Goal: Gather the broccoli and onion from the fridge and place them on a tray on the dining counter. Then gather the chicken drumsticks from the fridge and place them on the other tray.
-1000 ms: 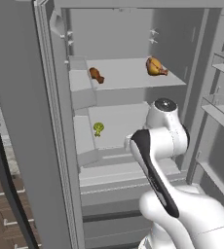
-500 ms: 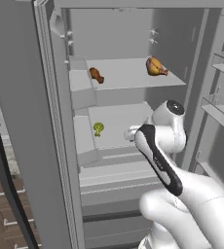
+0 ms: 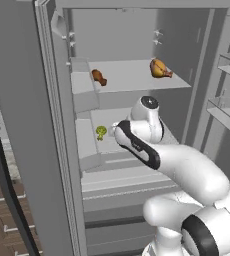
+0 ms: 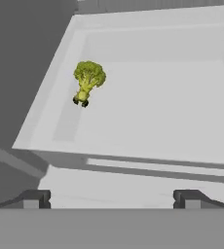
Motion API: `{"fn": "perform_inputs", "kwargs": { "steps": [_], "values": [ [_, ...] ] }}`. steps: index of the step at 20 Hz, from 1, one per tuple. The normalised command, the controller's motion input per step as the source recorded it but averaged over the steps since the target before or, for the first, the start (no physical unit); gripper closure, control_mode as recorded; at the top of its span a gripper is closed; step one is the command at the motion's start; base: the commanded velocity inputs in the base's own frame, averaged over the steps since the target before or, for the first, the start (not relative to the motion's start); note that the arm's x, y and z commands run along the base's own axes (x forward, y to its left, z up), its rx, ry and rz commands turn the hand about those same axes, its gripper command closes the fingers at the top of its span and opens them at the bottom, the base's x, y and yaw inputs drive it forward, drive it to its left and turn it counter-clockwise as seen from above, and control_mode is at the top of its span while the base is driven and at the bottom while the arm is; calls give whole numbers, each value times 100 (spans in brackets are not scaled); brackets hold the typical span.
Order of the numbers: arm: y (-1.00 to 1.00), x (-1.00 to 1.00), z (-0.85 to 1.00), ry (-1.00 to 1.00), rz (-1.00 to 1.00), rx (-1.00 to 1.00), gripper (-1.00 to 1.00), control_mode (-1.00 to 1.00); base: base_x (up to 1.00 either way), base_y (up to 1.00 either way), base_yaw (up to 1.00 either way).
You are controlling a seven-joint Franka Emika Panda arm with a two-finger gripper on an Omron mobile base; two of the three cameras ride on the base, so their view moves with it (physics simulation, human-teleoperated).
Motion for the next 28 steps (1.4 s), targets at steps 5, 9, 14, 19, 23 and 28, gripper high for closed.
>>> {"fn": "perform_inputs", "kwargs": {
  "steps": [5,9,14,19,23,28],
  "values": [
    [45,68,-16,-4,-2,0,-100,-100,0,0,0],
    [11,47,-3,9,-4,-2,-100,-100,0,0,0],
    [31,61,-8,9,-7,-1,-100,-100,0,0,0],
    [19,50,-15,1,-5,-1,-100,-100,0,0,0],
    [0,30,-27,1,-1,0,-100,-100,0,0,0],
    [0,18,-33,0,0,0,-100,-100,0,0,0]
  ]
}}
